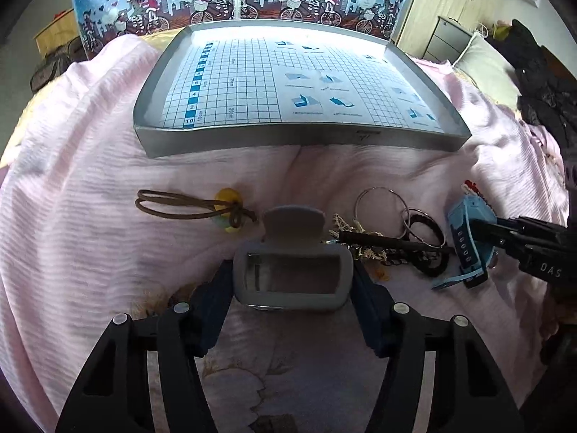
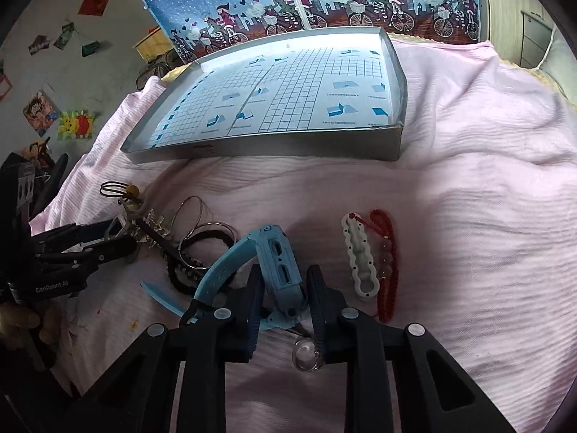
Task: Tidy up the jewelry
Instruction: 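Grasp the beige claw clip with the left tool while the right tool grasps the light-blue watch, then carry the claw clip into the tray and open the left tool while the right tool releases the watch there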
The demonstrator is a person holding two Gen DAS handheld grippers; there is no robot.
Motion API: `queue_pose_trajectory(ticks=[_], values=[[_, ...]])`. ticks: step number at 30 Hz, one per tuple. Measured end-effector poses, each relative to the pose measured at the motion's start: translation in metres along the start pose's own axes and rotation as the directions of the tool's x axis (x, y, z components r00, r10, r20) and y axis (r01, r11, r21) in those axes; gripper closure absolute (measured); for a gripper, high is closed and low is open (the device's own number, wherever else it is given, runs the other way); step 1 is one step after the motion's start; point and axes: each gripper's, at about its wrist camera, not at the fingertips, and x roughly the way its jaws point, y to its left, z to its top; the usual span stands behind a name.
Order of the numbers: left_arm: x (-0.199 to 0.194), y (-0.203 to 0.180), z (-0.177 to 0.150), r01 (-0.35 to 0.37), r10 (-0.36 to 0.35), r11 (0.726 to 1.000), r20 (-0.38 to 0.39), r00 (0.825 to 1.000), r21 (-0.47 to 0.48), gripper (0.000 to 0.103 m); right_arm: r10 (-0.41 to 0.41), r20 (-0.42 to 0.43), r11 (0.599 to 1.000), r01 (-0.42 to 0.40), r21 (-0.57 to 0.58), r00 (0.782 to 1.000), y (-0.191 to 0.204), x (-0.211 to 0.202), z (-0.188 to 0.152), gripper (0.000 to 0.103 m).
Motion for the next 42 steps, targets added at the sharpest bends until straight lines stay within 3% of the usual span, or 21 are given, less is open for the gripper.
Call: queue_pose_trajectory(ticks=[7, 16, 20, 26, 30, 34, 38, 42], values=[[-0.017, 0.000, 0.004, 0.067, -0.065, 0.997, 0.052, 0.996, -0.038, 0.046, 0.089, 0.074, 0.995, -0.092, 0.037, 0.993, -0.005, -0.009, -0.001, 0.084], [-0.025, -0.007, 0.004, 0.113, -0.109, 0.992, 0.071, 0.992, -0.052, 0.047, 0.109, 0.148, 0.994, -0.112, 0.011, 0.983, 0.003, -0.021, 0.003, 0.084], [-0.045, -0.010, 0.003, 0.122, -0.113, 0.991, 0.136, 0.984, -0.060, 0.047, 0.077, 0.219, 0.996, -0.084, 0.025, 0.973, 0.002, -0.028, 0.009, 0.084], [-0.055, -0.004, 0.032, 0.067, -0.041, 0.994, 0.274, 0.961, -0.086, 0.047, -0.010, 0.344, 0.999, -0.005, 0.041, 0.939, 0.009, -0.034, 0.045, 0.084], [-0.036, 0.016, 0.068, 0.140, -0.076, 0.969, 0.296, 0.952, -0.202, 0.047, -0.067, 0.354, 0.996, 0.044, 0.072, 0.933, 0.007, -0.019, 0.065, 0.084], [-0.013, 0.024, 0.091, 0.088, -0.029, 0.979, 0.296, 0.955, -0.186, 0.047, -0.105, 0.337, 0.994, 0.086, 0.072, 0.936, 0.003, -0.001, 0.074, 0.084], [0.012, 0.038, 0.087, 0.076, -0.023, 0.977, 0.252, 0.968, -0.202, 0.046, -0.135, 0.314, 0.990, 0.116, 0.079, 0.940, -0.004, 0.013, 0.074, 0.084], [0.017, 0.047, 0.082, 0.071, -0.013, 0.972, 0.250, 0.968, -0.224, 0.046, -0.146, 0.305, 0.988, 0.125, 0.088, 0.941, -0.009, 0.019, 0.072, 0.084]])
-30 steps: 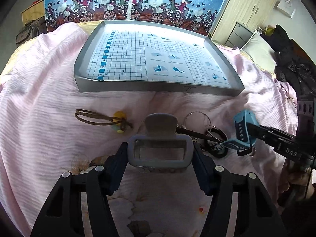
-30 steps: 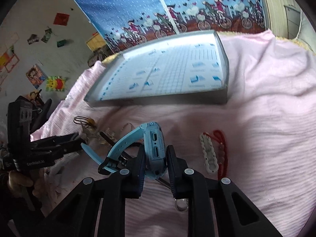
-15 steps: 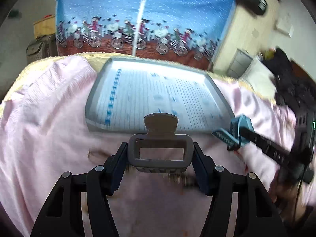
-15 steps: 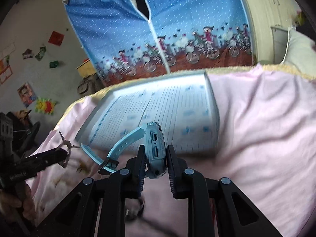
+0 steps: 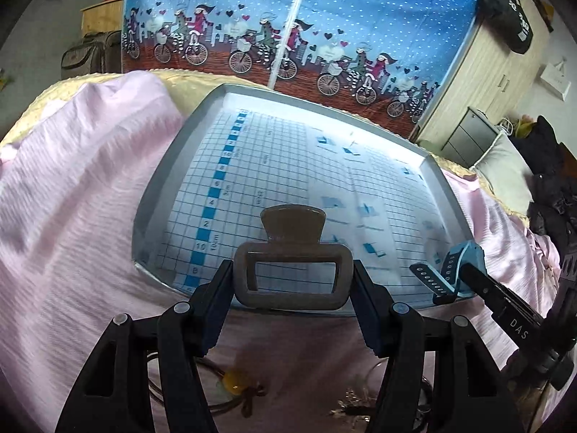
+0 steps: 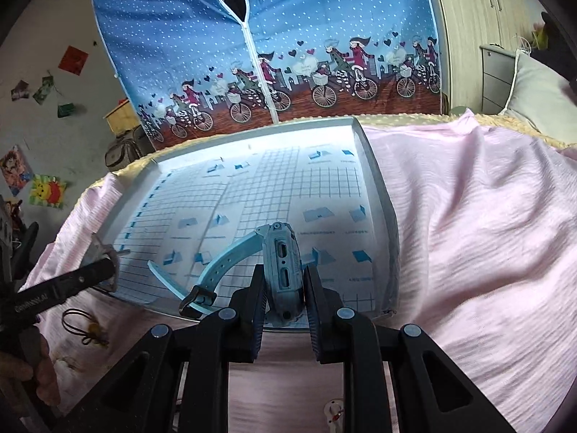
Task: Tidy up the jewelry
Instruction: 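Carry the claw clip into the tray and open the left tool while the right tool releases the watch there, then lift both open tools away from the tray toward the remaining jewelry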
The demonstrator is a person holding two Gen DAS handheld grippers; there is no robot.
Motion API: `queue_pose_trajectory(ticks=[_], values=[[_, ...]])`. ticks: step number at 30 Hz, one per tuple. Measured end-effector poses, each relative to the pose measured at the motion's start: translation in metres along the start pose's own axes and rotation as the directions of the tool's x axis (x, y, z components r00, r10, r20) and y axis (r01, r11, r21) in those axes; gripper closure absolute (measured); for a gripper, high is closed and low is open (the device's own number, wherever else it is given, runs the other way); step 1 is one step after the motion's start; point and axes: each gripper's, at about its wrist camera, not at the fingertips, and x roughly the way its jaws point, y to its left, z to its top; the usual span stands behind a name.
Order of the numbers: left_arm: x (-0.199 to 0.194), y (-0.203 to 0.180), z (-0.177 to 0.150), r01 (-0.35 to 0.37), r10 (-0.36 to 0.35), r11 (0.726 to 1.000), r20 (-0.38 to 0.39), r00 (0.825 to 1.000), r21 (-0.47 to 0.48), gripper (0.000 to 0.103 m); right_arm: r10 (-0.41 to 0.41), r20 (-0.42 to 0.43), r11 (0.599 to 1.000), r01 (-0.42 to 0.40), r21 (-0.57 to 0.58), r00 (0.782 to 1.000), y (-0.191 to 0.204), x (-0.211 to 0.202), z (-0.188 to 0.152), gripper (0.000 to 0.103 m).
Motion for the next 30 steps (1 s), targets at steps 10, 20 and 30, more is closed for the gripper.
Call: queue_pose_trajectory(ticks=[10, 20, 30], values=[[-0.007, -0.003, -0.005, -0.035, 0.035, 0.999, 0.009, 0.999, -0.007, 0.033, 0.015, 0.034, 1.000, -0.015, -0.023, 0.999, 0.006, -0.013, 0.003, 0.057], [-0.052, -0.009, -0.018, -0.039, 0.044, 0.998, 0.133, 0.990, -0.039, 0.002, -0.006, 0.183, 0.995, 0.024, -0.096, 0.983, 0.012, -0.082, 0.000, 0.002], [-0.157, -0.058, -0.050, -0.026, -0.036, 0.982, 0.319, 0.947, 0.187, 0.001, 0.049, 0.370, 0.975, 0.037, -0.220, 0.928, 0.035, -0.181, -0.027, 0.000]])
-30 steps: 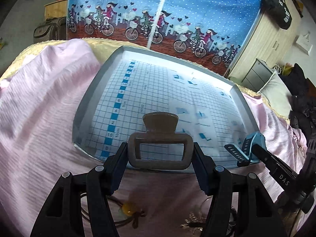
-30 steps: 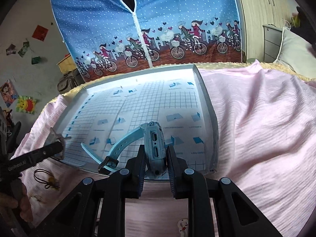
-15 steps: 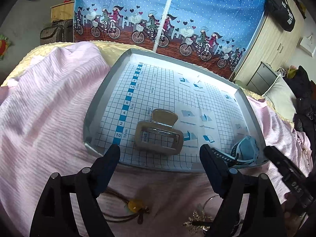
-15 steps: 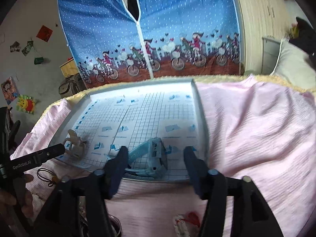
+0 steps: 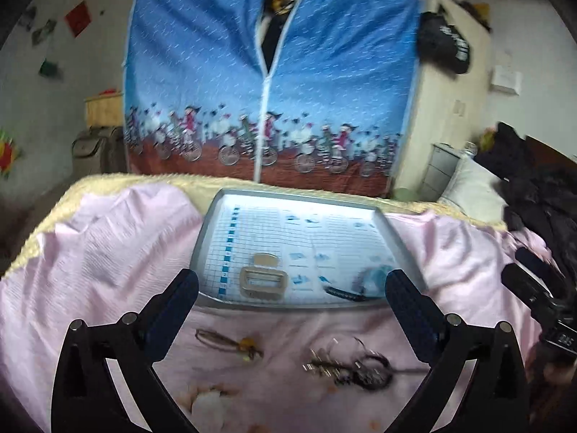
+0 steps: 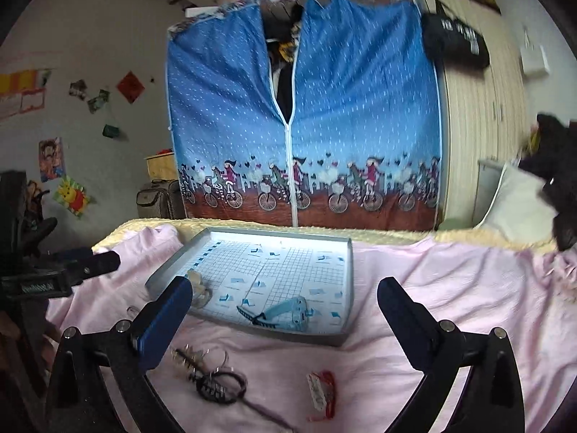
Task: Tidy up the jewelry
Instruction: 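Lift both open tools away from the tray toward the remaining jewelry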
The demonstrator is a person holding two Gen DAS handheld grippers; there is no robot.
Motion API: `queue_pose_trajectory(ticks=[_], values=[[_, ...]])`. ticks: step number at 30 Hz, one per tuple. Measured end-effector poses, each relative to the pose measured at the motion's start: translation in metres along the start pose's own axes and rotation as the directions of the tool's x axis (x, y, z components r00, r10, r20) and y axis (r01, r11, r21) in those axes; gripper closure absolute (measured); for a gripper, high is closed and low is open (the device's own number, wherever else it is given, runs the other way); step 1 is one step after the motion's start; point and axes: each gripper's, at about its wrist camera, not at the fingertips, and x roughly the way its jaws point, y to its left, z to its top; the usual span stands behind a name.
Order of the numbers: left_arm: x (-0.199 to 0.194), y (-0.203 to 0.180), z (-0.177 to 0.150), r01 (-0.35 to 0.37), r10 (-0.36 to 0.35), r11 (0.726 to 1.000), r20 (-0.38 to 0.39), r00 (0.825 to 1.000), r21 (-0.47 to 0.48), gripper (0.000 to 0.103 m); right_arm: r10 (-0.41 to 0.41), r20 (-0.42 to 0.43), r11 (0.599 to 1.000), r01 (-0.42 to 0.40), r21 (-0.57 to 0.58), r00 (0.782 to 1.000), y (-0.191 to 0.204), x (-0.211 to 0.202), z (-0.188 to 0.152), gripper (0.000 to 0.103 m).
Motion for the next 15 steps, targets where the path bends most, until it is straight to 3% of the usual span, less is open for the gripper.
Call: queue_pose_trajectory(ticks=[5, 15], values=[[-0.030, -0.014, -0.015, 0.015, -0.013, 0.999, -0.058, 0.998, 0.043, 0.001, -0.011, 0.001, 1.000, 0.011, 0.001, 1.000, 0.004, -0.050, -0.021, 0.000], [-0.086, -0.028, -0.060, 0.055, -0.065, 0.995, -0.136, 0.988, -0.080, 0.002, -0.010, -0.131, 0.993, 0.026, 0.119, 0.991, 0.000, -0.099, -0.057, 0.000]])
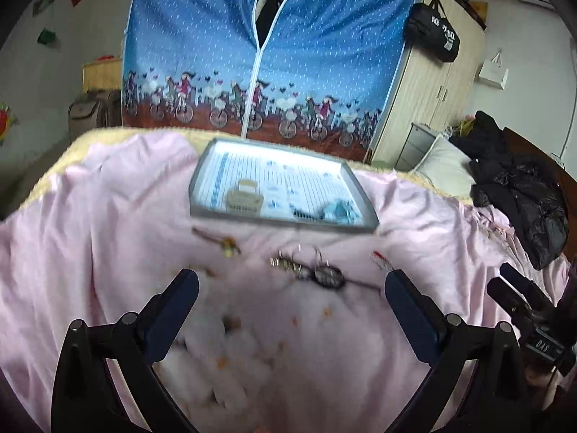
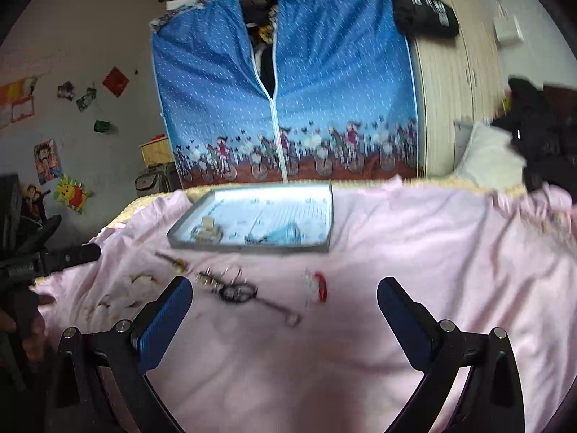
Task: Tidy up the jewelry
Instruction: 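Lift both open tools away from the tray toward the remaining jewelry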
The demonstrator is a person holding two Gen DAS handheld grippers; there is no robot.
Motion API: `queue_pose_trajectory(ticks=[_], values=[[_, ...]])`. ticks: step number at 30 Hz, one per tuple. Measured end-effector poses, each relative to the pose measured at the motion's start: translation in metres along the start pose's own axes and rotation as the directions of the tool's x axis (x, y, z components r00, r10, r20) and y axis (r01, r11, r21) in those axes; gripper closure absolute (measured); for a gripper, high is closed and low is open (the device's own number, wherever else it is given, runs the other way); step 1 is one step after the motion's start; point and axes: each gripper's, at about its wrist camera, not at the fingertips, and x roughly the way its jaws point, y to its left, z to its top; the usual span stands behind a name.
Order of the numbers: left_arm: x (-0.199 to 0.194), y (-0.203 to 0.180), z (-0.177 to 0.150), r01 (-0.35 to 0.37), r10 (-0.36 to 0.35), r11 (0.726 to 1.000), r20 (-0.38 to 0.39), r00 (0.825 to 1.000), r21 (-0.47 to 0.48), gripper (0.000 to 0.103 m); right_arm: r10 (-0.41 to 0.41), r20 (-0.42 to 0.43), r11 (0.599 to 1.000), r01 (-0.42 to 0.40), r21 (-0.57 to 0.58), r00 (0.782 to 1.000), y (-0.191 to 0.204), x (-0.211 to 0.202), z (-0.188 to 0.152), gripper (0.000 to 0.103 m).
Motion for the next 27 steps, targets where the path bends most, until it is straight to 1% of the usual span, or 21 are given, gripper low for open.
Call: queue_pose_trajectory(ticks=[3, 7, 12, 15, 17, 19, 21, 22, 23, 25, 27], values=[[-0.001, -0.006, -0.012, -0.020, 0.021, 1.000, -0.040, 0.999, 0.015, 0.002, 0.008, -0.036, 0.999, -0.006, 0.042, 0.999, -0.002, -0.005, -0.007, 0.000], [0.008, -0.014, -0.020, -0.037, 0.040, 0.998, -0.095, 0.995, 0.042, 0.001, -0.006, -0.087, 0.999, 0.010, 0.045, 0.996, -0.001, 0.001, -0.011, 0.000], [0.021, -0.009, -0.029, -0.050, 0.056, 0.998, -0.151, 0.987, 0.041, 0.002, -0.037, -0.173, 0.997, 0.047, 0.059, 0.984, -0.004, 0.017, -0.016, 0.000], [0.027, -0.005, -0.032, -0.048, 0.051, 0.999, -0.177, 0.983, 0.020, 0.002, -0.025, -0.218, 0.996, 0.043, 0.079, 0.976, -0.008, 0.025, -0.020, 0.000], [0.032, -0.001, -0.031, -0.043, 0.043, 0.999, -0.199, 0.979, 0.005, 0.002, 0.007, -0.268, 0.994, 0.022, 0.106, 0.963, -0.014, 0.034, -0.021, 0.000], [0.041, 0.003, -0.029, -0.026, 0.021, 1.000, -0.236, 0.972, -0.014, 0.002, 0.057, -0.336, 0.990, -0.011, 0.138, 0.940, -0.020, 0.049, -0.023, 0.000], [0.055, 0.008, -0.022, -0.007, -0.003, 1.000, -0.290, 0.957, -0.031, 0.002, 0.095, -0.383, 0.986, -0.035, 0.161, 0.919, -0.023, 0.062, -0.025, 0.000], [0.059, 0.009, -0.019, -0.001, -0.009, 0.999, -0.304, 0.953, -0.032, 0.002, 0.110, -0.403, 0.985, -0.044, 0.170, 0.909, -0.025, 0.068, -0.025, 0.000], [0.064, 0.010, -0.015, 0.004, -0.011, 1.000, -0.315, 0.949, -0.024, 0.002, 0.119, -0.416, 0.983, -0.049, 0.174, 0.901, -0.028, 0.075, -0.025, 0.000], [0.072, 0.012, -0.005, -0.002, 0.009, 1.000, -0.319, 0.948, 0.022, 0.002, 0.125, -0.437, 0.983, -0.052, 0.174, 0.891, -0.030, 0.085, -0.023, 0.000], [0.081, 0.012, 0.002, 0.008, 0.012, 0.998, -0.327, 0.945, 0.060, 0.002, 0.123, -0.459, 0.983, -0.046, 0.175, 0.880, -0.035, 0.097, -0.023, 0.000]])
